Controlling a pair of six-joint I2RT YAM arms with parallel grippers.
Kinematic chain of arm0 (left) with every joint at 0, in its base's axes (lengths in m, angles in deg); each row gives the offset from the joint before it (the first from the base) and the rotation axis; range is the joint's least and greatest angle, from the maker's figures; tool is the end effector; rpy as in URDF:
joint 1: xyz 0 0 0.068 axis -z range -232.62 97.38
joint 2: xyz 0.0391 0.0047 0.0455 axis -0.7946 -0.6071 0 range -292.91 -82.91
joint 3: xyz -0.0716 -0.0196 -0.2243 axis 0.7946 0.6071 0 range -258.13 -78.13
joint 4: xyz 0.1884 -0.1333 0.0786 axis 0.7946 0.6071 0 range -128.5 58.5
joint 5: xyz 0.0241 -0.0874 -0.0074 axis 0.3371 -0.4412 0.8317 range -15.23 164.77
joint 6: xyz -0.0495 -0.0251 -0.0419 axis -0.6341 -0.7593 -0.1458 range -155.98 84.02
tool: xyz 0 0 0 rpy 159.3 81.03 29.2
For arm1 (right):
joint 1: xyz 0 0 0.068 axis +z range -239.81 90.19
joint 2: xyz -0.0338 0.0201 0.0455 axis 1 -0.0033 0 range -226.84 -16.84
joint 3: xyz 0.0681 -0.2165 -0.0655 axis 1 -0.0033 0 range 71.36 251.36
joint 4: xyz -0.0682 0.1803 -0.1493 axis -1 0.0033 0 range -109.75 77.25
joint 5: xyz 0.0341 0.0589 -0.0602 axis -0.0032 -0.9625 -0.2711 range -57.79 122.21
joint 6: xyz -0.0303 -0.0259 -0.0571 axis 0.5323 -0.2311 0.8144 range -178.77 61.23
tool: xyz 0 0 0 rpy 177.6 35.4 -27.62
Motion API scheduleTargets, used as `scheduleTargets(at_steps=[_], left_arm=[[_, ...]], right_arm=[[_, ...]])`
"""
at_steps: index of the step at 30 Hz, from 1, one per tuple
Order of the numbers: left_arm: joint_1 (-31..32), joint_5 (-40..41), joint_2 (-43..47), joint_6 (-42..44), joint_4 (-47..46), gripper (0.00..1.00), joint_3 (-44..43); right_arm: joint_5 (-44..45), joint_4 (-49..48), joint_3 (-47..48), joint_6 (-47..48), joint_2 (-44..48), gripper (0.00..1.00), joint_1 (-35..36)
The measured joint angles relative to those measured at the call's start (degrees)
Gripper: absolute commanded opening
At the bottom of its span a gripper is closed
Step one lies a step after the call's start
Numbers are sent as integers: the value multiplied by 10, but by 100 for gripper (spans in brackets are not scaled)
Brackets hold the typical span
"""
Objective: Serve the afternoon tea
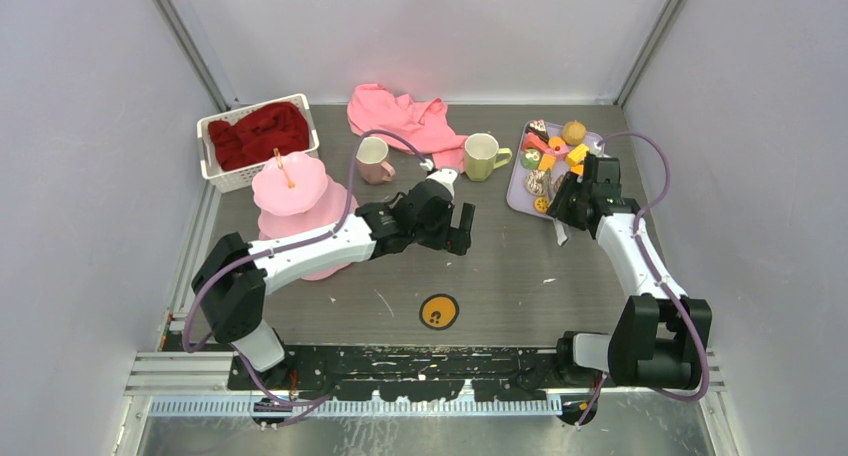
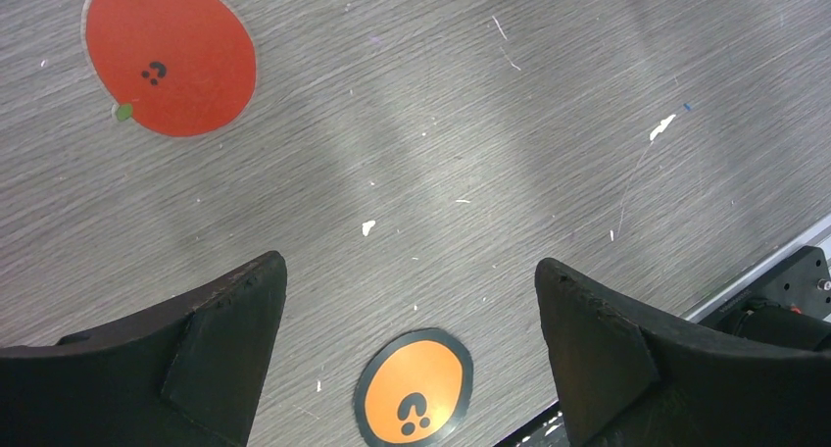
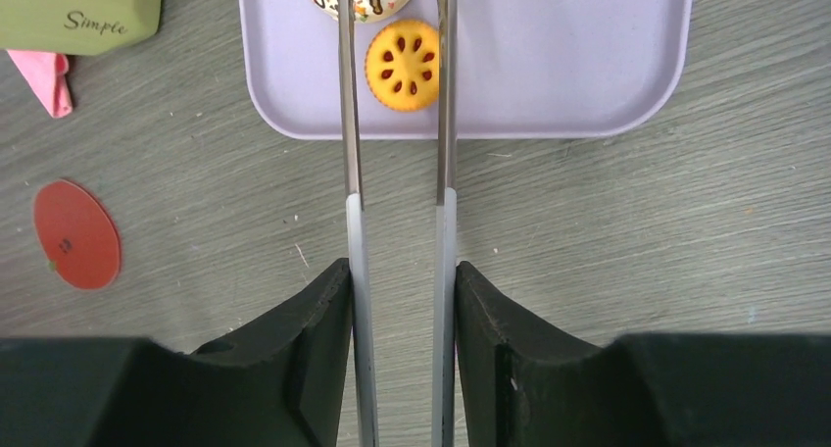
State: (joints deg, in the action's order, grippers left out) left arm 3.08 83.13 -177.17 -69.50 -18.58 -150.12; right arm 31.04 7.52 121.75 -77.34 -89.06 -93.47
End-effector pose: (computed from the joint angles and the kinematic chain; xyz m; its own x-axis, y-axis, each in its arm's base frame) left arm 0.2125 -0.2970 0.2215 -0.7334 0.1056 -0.6715 0.4218 0.8454 -0.3277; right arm 0.2681 -0.0160 0.2016 -0.6990 0.3638 -0.6157 0.2882 0.9312 0.2231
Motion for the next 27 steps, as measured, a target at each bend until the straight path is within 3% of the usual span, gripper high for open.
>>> scheduleTargets(at_steps=[13,27], left_arm=[[0,4,13,0,0,97,7],[0,10,14,12,7,98,6]], right_arm=[[-49,-19,-17,-14,15,1,-28],[-14,-10,-32,-20,87,1,-28]])
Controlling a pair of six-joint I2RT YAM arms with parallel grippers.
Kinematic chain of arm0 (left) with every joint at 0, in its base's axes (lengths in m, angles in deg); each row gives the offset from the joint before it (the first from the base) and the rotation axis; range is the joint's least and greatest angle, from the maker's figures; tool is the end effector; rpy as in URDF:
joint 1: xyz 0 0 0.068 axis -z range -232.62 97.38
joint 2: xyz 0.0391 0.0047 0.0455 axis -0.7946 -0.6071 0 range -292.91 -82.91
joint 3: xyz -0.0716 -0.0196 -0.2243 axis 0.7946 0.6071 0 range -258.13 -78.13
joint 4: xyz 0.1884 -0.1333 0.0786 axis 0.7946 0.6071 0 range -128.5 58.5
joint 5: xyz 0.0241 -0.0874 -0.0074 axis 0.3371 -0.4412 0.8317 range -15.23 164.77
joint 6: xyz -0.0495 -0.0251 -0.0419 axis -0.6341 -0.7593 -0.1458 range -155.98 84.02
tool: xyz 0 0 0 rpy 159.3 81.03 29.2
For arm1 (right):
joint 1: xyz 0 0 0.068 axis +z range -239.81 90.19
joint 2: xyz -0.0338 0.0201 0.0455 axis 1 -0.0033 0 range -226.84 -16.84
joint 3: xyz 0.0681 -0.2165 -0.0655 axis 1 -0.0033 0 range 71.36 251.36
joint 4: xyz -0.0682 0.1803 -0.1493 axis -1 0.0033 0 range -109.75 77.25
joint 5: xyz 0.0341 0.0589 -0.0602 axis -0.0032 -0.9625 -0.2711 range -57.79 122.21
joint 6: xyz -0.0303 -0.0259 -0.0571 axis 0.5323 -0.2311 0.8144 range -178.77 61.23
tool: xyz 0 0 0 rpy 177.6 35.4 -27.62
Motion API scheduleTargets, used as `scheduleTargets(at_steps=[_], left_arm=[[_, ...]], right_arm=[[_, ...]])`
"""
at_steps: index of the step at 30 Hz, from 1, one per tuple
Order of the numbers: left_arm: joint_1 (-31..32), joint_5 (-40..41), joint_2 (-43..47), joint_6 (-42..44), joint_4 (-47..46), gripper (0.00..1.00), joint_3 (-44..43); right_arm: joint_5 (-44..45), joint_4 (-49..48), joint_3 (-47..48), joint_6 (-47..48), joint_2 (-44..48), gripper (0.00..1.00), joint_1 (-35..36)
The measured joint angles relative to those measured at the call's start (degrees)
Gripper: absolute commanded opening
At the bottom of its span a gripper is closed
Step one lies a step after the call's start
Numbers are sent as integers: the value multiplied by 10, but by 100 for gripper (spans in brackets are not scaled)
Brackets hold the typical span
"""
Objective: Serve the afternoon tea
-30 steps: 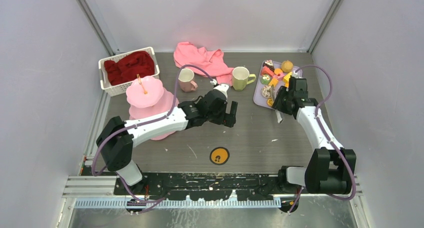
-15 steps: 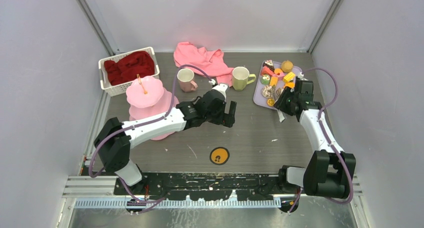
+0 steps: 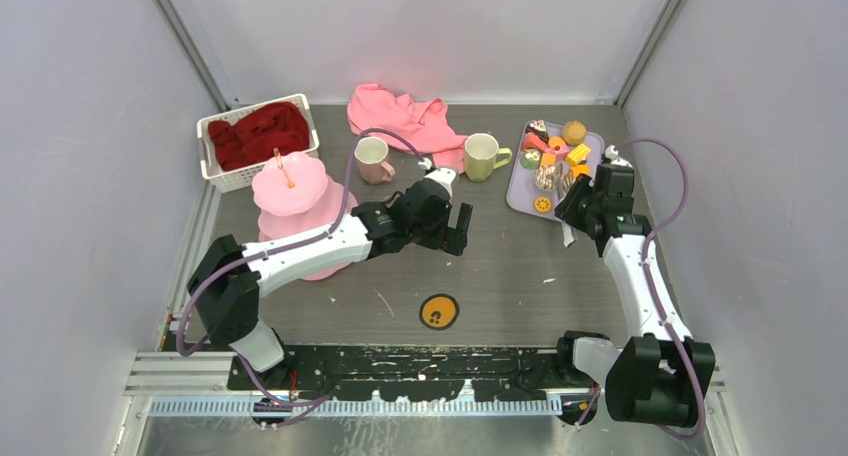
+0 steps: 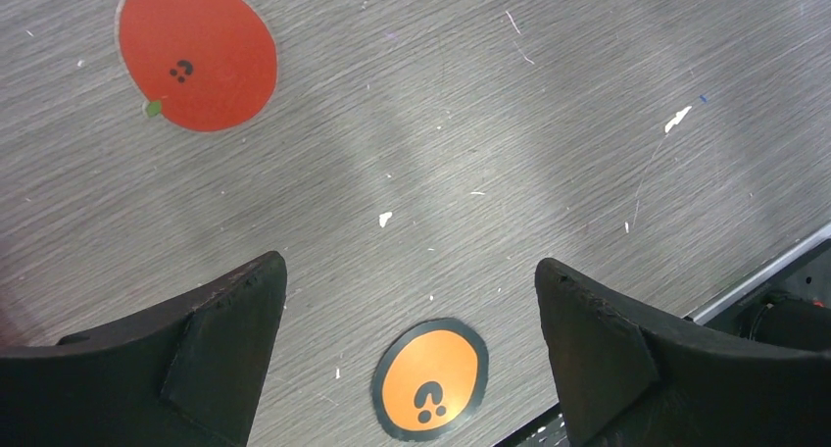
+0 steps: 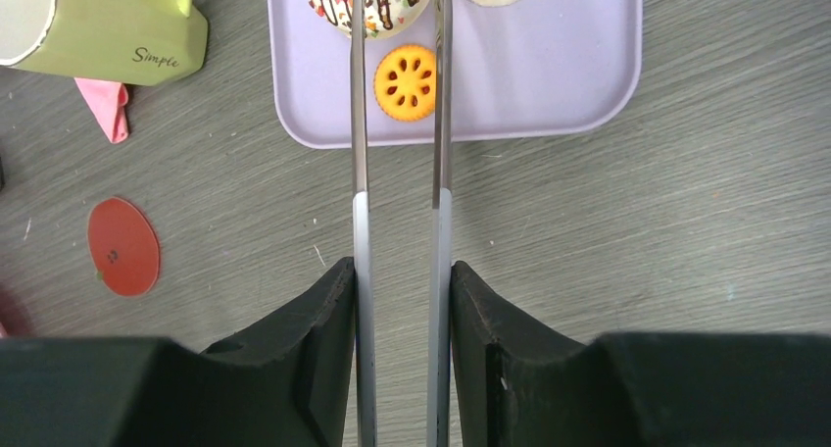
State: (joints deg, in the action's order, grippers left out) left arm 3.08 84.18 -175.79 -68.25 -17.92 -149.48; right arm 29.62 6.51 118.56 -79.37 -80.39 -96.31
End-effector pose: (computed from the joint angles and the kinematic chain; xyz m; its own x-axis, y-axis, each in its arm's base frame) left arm 0.2105 -0.2922 0.2250 -0.7182 0.1182 -0.6857 0.4296 0.8505 -0.3034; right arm 0.2479 -0.0257 0.2213 -0.6015 0.4223 -0.6781 0.3117 0.9056 0.2875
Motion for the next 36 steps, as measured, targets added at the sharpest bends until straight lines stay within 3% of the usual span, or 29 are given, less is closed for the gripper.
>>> scheduleTargets(at_steps=[5,11,20,29,34,36], left_arm=[[-2,0,9,29,64,98,-57],[-19,20,49,81,180,99,-235],[-141,146,137,145,324,98,-365],[-156,342,137,181,432,97,-371],[-257,345,141,180,435,92,-330],[-299,320,144,179,431,85,-301]], right_arm=[[11,13,-1,-2,26,0,0],[11,38,5,-1,48,1,0],[10,79,54,12,88,1,0],[0,89,61,12,84,1,0],[-3,90,61,13,84,0,0],[-3,89,61,13,84,1,0]])
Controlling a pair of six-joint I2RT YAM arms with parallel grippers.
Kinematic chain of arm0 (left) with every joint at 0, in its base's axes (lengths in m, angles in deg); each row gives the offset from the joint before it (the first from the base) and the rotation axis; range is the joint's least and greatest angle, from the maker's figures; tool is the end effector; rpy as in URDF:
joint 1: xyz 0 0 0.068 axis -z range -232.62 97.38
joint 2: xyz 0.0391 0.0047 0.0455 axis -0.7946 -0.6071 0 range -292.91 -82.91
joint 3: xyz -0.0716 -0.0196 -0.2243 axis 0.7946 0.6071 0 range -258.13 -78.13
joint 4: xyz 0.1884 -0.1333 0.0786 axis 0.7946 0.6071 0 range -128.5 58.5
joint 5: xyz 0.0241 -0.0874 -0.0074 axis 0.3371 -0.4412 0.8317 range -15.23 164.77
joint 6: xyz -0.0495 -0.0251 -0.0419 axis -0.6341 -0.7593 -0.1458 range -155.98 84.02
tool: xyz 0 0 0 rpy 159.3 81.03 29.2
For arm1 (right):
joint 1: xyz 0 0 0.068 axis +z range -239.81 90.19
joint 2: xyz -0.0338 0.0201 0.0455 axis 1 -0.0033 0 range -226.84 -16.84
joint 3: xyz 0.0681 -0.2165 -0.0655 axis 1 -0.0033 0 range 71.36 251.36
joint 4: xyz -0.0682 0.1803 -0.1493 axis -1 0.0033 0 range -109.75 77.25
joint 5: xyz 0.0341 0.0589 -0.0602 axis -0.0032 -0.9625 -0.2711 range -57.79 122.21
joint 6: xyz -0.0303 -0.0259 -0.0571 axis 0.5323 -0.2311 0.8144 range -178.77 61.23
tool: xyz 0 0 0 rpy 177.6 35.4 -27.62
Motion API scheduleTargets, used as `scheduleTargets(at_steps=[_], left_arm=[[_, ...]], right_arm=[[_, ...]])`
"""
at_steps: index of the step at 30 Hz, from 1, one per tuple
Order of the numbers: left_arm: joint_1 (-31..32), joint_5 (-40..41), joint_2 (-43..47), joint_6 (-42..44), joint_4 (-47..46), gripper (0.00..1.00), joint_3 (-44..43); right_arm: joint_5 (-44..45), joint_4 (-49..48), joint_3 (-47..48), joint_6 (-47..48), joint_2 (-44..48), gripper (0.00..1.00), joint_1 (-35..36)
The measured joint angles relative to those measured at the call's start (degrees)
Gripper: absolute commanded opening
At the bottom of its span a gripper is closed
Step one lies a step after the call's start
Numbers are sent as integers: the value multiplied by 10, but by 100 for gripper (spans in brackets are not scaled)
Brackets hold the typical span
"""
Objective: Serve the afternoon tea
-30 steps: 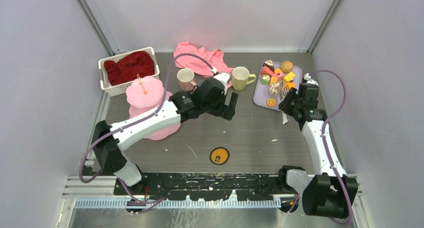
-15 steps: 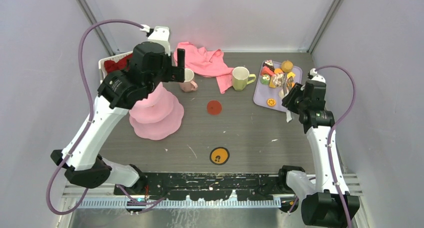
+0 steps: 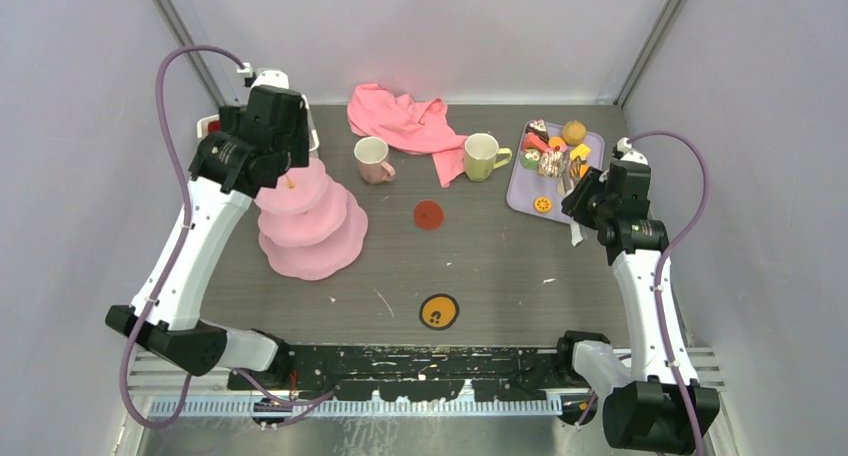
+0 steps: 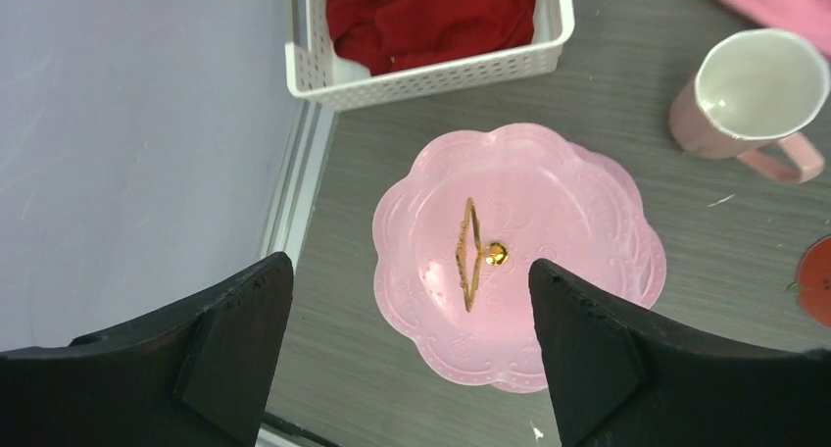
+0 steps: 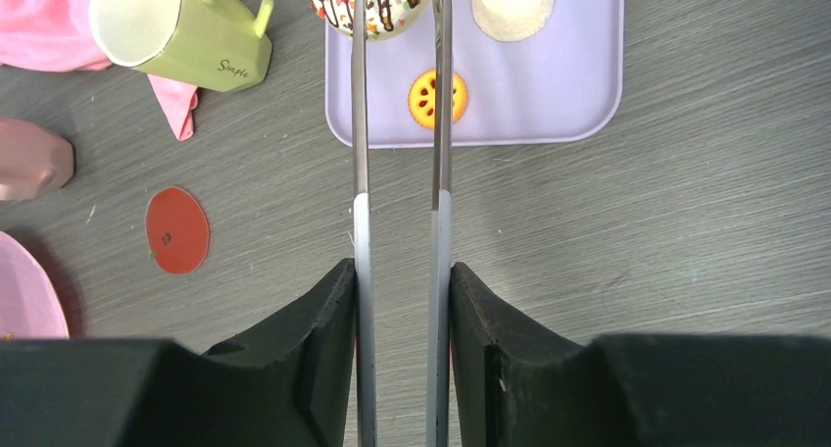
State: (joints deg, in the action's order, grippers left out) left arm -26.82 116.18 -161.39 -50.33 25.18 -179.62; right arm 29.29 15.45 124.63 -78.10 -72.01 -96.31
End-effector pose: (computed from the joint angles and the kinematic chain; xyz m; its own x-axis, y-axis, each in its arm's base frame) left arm 0.2395 -0.0742 0.4027 -0.5376 0.0534 -0.8415 -0.2667 0.9360 0.2297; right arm 0.2218 -0.0224 0.2727 -0.5415 0.3944 -0.7424 0.2671 0.9181 0.2930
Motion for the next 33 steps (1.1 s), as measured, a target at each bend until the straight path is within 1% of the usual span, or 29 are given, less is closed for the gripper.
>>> scheduleTargets(at_steps=[2,9,11,12,17,25,28,33], left_arm=[[-27,-27,0,-2,-3,75,18],[-75,-116,16,-10,-45,24,70],[-78,-136,25,-16,-54,2,80],[-79,-147,30,-18,-58,0,84],[-79,-203,49,-30,-71,0,97],[-66,-274,87,-61,-60,0,102],[-39,-286,90,-71,-57,0,102],[31,-283,92,-82,-56,0,112]], right_arm=[[0,0,0,0,0,1,0],[0,0,0,0,0,1,0],[-1,0,0,0,0,1,0],[-1,0,0,0,0,1,0],[-2,0,0,0,0,0,0],[-1,1,2,3,-4,1,0],[-1,1,2,4,-7,1,0],[-1,1,5,4,-7,1,0]])
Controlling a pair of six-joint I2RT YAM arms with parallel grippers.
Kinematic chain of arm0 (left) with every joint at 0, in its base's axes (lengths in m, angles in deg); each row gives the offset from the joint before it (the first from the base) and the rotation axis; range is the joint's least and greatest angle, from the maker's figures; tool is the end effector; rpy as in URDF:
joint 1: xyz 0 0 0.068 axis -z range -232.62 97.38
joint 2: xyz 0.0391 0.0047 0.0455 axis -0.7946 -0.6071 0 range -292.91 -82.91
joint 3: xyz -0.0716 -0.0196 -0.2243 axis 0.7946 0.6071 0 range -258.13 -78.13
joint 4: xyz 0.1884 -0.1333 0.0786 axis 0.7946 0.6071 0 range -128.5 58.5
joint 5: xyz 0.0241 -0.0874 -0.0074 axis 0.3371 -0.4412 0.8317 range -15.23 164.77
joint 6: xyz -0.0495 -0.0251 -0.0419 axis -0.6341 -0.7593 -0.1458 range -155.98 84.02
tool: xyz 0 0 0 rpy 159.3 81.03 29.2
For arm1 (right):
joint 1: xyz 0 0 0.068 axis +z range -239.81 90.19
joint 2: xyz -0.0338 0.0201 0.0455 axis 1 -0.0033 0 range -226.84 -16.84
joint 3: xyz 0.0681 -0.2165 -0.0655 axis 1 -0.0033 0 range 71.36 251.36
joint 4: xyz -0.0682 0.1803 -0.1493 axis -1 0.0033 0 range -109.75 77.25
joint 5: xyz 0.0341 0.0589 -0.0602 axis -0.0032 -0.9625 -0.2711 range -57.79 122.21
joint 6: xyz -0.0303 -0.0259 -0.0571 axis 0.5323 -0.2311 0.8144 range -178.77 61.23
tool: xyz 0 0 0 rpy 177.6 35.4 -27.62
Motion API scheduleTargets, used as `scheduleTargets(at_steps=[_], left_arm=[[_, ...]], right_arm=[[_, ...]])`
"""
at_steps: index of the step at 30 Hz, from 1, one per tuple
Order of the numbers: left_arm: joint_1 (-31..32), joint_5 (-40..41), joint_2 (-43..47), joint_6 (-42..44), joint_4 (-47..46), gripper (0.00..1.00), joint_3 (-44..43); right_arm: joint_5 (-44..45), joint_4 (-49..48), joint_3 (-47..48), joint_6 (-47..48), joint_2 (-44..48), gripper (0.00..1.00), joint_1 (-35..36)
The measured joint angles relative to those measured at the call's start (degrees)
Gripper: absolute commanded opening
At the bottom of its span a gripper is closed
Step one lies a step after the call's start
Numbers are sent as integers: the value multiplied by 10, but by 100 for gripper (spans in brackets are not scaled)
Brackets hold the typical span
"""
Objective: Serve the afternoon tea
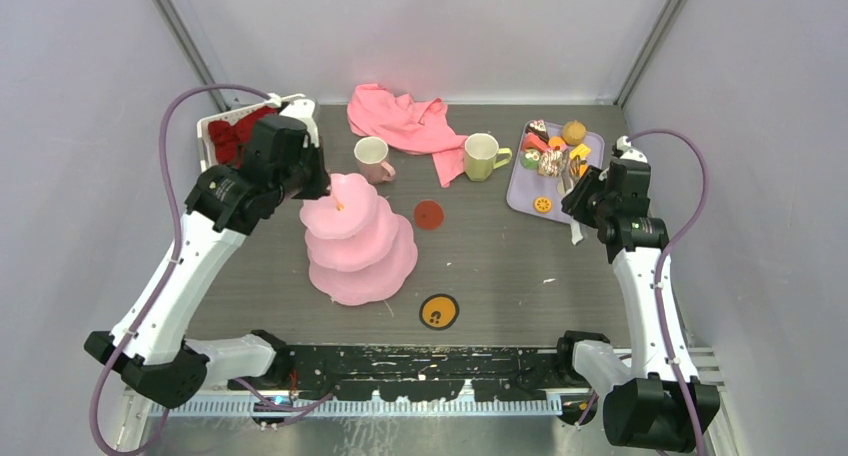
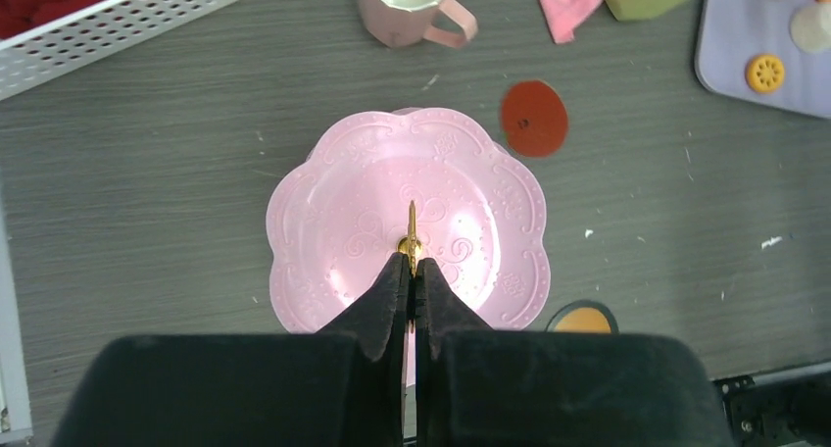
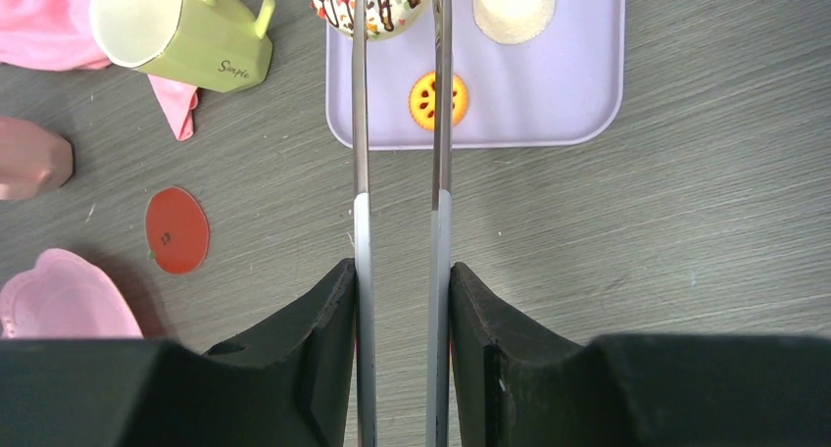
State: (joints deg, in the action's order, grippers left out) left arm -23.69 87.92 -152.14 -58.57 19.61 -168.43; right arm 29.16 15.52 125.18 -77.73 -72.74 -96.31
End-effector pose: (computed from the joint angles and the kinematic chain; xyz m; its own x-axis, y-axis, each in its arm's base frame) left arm 0.2096 -0.1011 0.3843 -0.6068 -0.0920 -0.7895 0.0857 0.9799 -0.1801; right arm 0.2240 -0.0225 0.2731 -0.5471 0.3889 -0.7413 0.2631 0.9205 0.2888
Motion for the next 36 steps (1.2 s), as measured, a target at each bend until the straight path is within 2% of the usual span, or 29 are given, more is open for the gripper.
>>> scheduleTargets(at_steps=[9,20,21,22,23,27,31,32,36], left_arm=[[60,12,21,-12,0,0,24],[65,17,28,5,21,0,13],[65,15,28,6,21,6,12],[65,13,28,6,22,19,12],[65,11,27,7,22,28,12],[65,-5,28,5,7,59,14],[65,-8,33,6,-5,71,16],[65,-8,34,6,-5,77,14],[65,-5,35,10,-4,80,-16]], right_arm=[[0,4,2,2,0,1,0],[0,9,38,7,1,1,0],[-1,10,40,7,2,1,0],[-2,12,43,7,2,1,0],[-5,15,45,8,2,1,0],[-31,39,69,12,2,1,0],[-69,54,112,17,1,0,9],[-79,58,125,17,1,1,14],[-97,57,168,19,-7,1,84]])
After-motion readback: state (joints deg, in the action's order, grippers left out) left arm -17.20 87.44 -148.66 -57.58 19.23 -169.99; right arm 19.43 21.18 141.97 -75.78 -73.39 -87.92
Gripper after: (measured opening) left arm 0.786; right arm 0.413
